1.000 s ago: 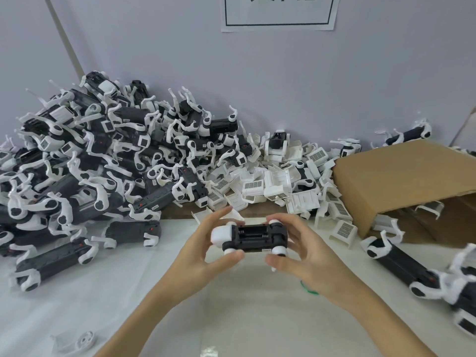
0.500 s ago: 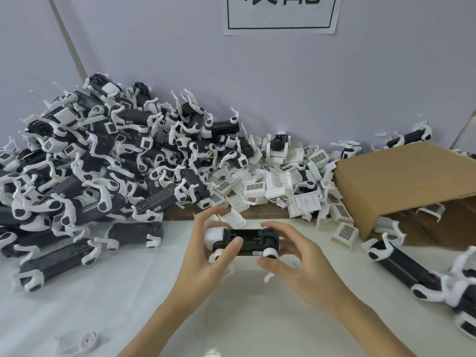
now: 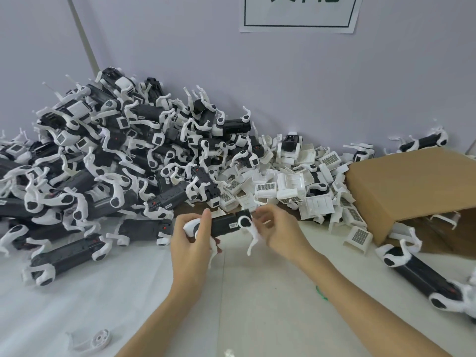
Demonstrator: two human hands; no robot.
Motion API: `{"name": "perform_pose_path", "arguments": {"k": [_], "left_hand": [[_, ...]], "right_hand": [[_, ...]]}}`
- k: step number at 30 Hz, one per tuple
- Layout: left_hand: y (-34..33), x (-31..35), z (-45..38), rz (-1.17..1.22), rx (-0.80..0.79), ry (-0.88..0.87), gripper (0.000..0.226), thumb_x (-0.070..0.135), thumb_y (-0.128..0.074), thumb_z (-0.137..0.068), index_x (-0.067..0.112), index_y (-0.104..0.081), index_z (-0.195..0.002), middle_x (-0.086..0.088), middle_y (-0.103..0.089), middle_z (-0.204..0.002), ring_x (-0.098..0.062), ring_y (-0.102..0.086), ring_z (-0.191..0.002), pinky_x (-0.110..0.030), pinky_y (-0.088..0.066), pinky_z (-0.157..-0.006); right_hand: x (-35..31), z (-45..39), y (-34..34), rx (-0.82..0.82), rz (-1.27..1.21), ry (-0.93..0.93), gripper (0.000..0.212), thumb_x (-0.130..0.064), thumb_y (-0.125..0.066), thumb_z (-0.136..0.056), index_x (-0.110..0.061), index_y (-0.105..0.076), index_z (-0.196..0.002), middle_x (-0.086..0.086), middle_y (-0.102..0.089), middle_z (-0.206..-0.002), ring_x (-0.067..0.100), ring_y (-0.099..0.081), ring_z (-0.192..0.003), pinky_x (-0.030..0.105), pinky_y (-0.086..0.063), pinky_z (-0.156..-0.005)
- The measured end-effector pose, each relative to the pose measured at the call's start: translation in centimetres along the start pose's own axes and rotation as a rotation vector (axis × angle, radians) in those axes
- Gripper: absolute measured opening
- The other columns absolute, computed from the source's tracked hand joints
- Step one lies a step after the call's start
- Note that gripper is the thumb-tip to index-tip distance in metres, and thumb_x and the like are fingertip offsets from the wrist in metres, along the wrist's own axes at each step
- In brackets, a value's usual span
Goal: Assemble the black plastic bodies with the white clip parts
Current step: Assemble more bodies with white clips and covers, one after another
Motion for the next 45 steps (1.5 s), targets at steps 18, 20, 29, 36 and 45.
{"name": "perform_pose_path", "arguments": {"k": [18,20,29,36,45], "left_hand": [[-0.5,-1.3,0.0,-0.028,-0.168,0.024,0.021,0.035,-0.073,-0.100,0.020,-0.064,-0.088,-0.025,-0.067,-0.087,-0.025,-0.063,-0.058,-0.035,-0.056,-0.054],[-0.6,-0.9,0.3,-0.037,-0.211,0.002,0.028,0.045,-0.076,-0.094,0.020,-0.064,-0.089,-0.023,-0.065,-0.084,-0.025,-0.062,-0.058,-0.029,-0.054,-0.053],[-0.7,0.0,0.9,-0.102,-0.260,-0.034,0.035,0.058,-0.070,-0.085,0.025,-0.062,-0.090,-0.028,-0.061,-0.086,-0.027,-0.062,-0.057,-0.020,-0.045,-0.046],[-0.9,0.3,1.9,-0.177,-0.337,-0.191,0.039,0.060,-0.067,-0.086,0.024,-0.060,-0.101,-0.006,-0.062,-0.078,-0.025,-0.058,-0.060,-0.037,-0.050,-0.051],[-0.9,0.7,2.9,-0.273,-0.403,-0.328,0.029,0.052,-0.065,-0.088,0.030,-0.058,-0.106,0.008,-0.063,-0.083,-0.006,-0.055,-0.064,-0.016,-0.045,-0.057]], "right_hand": [[3.3,2.9,5.6,0.057,-0.475,-0.097,0.022,-0.046,-0.074,-0.093,-0.029,-0.077,-0.080,-0.005,-0.053,-0.067,0.012,-0.047,-0.063,0.030,-0.039,-0.066],[3.2,3.5,5.7,0.030,-0.642,-0.140,0.039,-0.054,-0.081,-0.083,-0.024,-0.067,-0.063,-0.001,-0.043,-0.068,0.013,-0.039,-0.065,0.031,-0.035,-0.063],[2.8,4.0,5.8,0.011,-1.209,-0.319,0.042,-0.036,-0.070,-0.089,-0.008,-0.065,-0.119,0.023,-0.073,-0.122,0.033,-0.072,-0.115,0.039,-0.054,-0.091],[1.5,4.2,6.4,-0.056,-1.026,-0.174,0.043,-0.053,-0.068,-0.090,-0.031,-0.069,-0.127,0.016,-0.053,-0.086,0.017,-0.046,-0.054,0.026,-0.032,-0.045],[0.3,4.6,6.4,-0.195,-1.162,-0.106,0.035,-0.024,-0.069,-0.092,-0.008,-0.072,-0.123,0.022,-0.071,-0.108,0.029,-0.073,-0.078,0.029,-0.062,-0.070]]}}
Point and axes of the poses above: each hand's wrist, its own z-axis away from the middle knuckle, its own y-axis out of the back of the hand, x = y × z, the point moved 1 cm from there along -z, towards the middle knuckle
